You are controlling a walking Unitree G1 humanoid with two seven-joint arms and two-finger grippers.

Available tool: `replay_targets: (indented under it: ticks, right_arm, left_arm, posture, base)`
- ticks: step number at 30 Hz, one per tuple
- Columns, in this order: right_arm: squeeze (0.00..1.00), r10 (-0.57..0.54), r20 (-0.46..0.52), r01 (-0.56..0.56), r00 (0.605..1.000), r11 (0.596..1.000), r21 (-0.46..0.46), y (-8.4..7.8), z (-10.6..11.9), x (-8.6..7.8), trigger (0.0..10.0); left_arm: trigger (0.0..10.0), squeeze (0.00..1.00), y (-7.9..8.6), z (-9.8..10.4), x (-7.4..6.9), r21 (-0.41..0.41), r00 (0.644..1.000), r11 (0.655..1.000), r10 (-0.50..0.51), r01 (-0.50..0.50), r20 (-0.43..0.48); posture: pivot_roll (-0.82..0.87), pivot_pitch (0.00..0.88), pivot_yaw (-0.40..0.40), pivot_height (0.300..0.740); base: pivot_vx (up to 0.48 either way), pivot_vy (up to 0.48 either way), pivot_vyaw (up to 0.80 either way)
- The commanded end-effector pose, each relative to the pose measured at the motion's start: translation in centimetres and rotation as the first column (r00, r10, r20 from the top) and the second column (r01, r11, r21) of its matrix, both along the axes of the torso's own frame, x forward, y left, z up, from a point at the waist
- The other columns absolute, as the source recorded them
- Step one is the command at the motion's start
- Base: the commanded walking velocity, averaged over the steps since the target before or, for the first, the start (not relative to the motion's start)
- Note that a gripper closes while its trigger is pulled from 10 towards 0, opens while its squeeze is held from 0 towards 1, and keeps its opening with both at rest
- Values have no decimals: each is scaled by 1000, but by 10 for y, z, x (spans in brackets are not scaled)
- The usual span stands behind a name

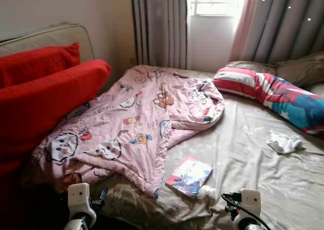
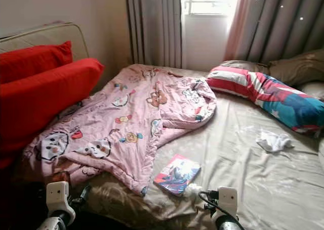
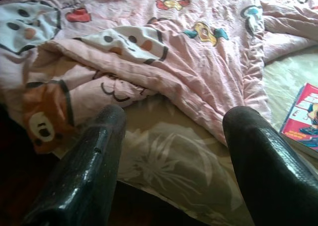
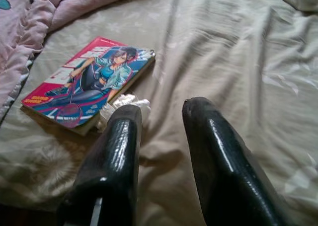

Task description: Clean up the room

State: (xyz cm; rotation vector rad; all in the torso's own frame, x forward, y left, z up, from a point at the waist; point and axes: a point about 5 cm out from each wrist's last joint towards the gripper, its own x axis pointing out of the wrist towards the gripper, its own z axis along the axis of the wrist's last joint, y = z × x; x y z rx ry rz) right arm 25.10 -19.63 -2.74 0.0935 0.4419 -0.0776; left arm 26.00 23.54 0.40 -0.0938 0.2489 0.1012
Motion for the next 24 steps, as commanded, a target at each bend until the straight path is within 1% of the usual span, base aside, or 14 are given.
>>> replay_targets:
  ticks: [1, 8, 12, 15, 19, 24]
  right_arm:
    - [0, -1, 6, 1, 1000, 1000, -4, -1, 2, 2, 10000]
    - [0, 8, -1, -8, 1000, 1000, -7, 1, 1, 2, 10000]
    - [0, 17, -32, -17, 999, 1000, -15, 2, -1, 3, 10000]
    - [0, 13, -36, -14, 999, 1000, -13, 2, -1, 3, 10000]
    - [0, 10, -9, -10, 1000, 1000, -5, 1, 1, 2, 10000]
    - [0, 5, -1, -5, 1000, 1000, 2, 1, 1, 2, 10000]
  left_arm:
    - [10000, 0, 0, 6, 7, 9, 1000, 1000, -6, 6, 18]
    - [10000, 0, 1, 7, 7, 8, 1000, 1000, 0, 0, 24]
    - [10000, 0, 2, 7, 7, 5, 1000, 1000, 1, -1, 22]
    - [10000, 0, 2, 7, 6, 3, 1000, 1000, 2, -2, 21]
    - [10000, 0, 2, 7, 6, 4, 1000, 1000, 1, -1, 20]
    - [10000, 0, 2, 7, 6, 6, 1000, 1000, 1, -1, 20]
  posture:
    - [-7, 0, 25, 651]
    - [-3, 0, 23, 651]
    - [-2, 0, 24, 651]
    - [-3, 0, 25, 641]
    - [-2, 0, 26, 636]
    - [0, 0, 26, 636]
  base:
    - [0, 0, 0]
    - [0, 0, 0]
    - [0, 0, 0]
    - [0, 0, 0]
    - [0, 0, 0]
    - [0, 0, 0]
